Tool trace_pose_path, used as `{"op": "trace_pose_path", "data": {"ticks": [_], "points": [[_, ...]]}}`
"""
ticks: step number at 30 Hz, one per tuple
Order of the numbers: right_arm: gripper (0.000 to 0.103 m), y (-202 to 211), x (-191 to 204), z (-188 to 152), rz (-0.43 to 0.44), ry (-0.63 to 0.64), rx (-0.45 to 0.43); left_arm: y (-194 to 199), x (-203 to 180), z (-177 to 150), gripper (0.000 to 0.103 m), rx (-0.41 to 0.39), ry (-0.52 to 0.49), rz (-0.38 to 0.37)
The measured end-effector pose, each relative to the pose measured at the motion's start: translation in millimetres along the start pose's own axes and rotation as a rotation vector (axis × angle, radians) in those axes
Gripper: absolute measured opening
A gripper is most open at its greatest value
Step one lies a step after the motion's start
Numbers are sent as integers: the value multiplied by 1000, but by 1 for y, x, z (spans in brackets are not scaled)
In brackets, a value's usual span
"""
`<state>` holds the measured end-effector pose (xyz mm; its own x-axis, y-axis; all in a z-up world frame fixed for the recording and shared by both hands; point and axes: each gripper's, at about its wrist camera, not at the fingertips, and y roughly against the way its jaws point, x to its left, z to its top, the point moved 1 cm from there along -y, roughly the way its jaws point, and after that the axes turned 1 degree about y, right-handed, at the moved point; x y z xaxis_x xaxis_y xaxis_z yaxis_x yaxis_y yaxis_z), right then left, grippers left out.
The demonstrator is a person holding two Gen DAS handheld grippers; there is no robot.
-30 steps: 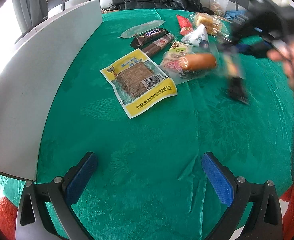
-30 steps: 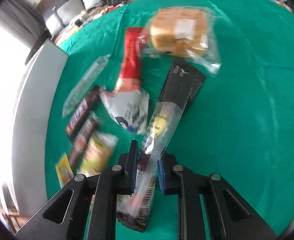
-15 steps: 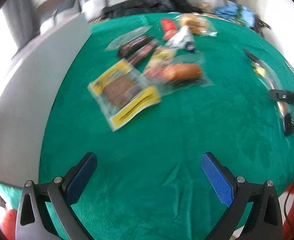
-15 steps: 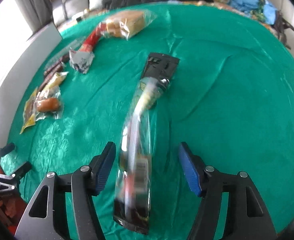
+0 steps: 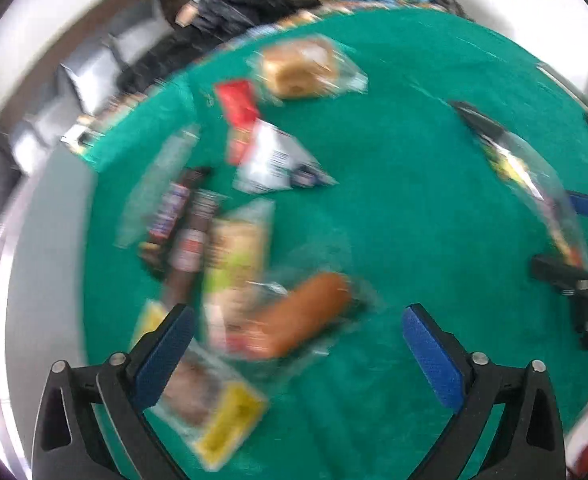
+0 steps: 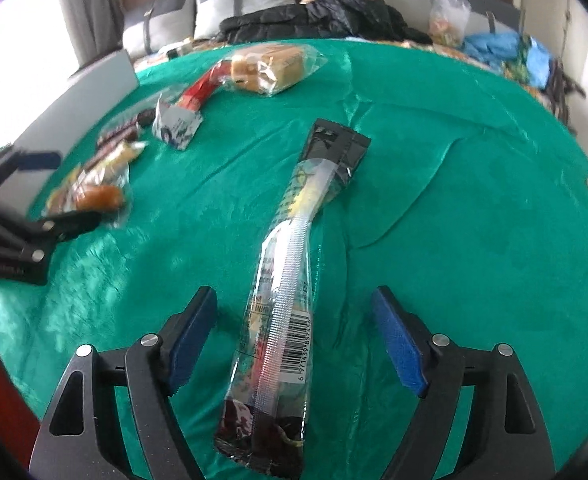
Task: Organize snacks
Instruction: 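Lift the stick snack with the right tool while left tool approaches sausage pack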
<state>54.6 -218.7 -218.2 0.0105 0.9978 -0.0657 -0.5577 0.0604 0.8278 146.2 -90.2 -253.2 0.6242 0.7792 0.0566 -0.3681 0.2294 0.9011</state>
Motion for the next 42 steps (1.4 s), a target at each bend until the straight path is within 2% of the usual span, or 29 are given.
{"op": "trace_pose_path", "data": {"ticks": [2, 3, 5, 6, 9, 13, 16, 18, 19, 20, 21, 23, 24, 25, 27, 29, 31, 34, 36, 39, 42], "points": [[83, -1, 4, -1, -24, 30, 1, 1, -10, -5, 98, 52, 2, -138], [83, 0, 2, -1, -18, 20, 3, 5, -16, -10, 98, 77, -3, -233], [83, 0, -2, 1, 5, -10, 6, 16, -25, -19, 98, 89, -16, -331], [83, 1, -7, 2, 26, -39, 6, 24, -28, -21, 98, 73, -24, -337], [83, 2, -16, 4, 71, -111, -3, 35, -19, -14, 98, 20, 9, -283], [83, 1, -17, 6, 75, -129, -7, 29, 0, 14, 98, -49, 20, -105], [83, 1, -12, 4, 54, -89, -8, -1, 3, 26, 98, -9, -57, -4], [83, 1, -12, 3, 51, -80, -8, -18, 0, 24, 98, 51, -82, -15], [83, 1, -12, 3, 55, -83, -9, -19, -3, 22, 99, 53, -95, -21], [83, 2, -14, 2, 62, -92, -8, -16, -4, 20, 99, 69, -91, -66], [83, 3, -16, 2, 70, -102, -7, -15, -5, 17, 99, 96, -73, -150], [83, 4, -22, 2, 96, -137, -6, -4, -11, 8, 100, 167, -53, -359], [83, 5, -26, 3, 116, -163, -8, 1, -15, 3, 100, 182, -67, -396], [83, 5, -30, 3, 133, -189, -8, 6, -18, 0, 100, 180, -99, -391], [83, 5, -37, 5, 163, -237, -9, 17, -16, 0, 100, 130, -127, -319], [83, 4, -40, 6, 179, -263, -14, 24, -5, 7, 100, 80, -87, -282], [82, 5, -38, 6, 176, -260, -16, 28, 7, 16, 100, 26, -47, -196], [81, 5, -32, 5, 145, -209, -14, 11, 14, 26, 100, 52, -28, -148], [81, 5, -30, 4, 131, -187, -10, 3, 7, 21, 99, 80, -21, -130], [81, 5, -30, 4, 132, -189, -8, -4, -8, 9, 99, 77, -40, -104], [82, 5, -33, 4, 142, -206, -6, -9, -20, 1, 92, 88, -54, -74]]}}
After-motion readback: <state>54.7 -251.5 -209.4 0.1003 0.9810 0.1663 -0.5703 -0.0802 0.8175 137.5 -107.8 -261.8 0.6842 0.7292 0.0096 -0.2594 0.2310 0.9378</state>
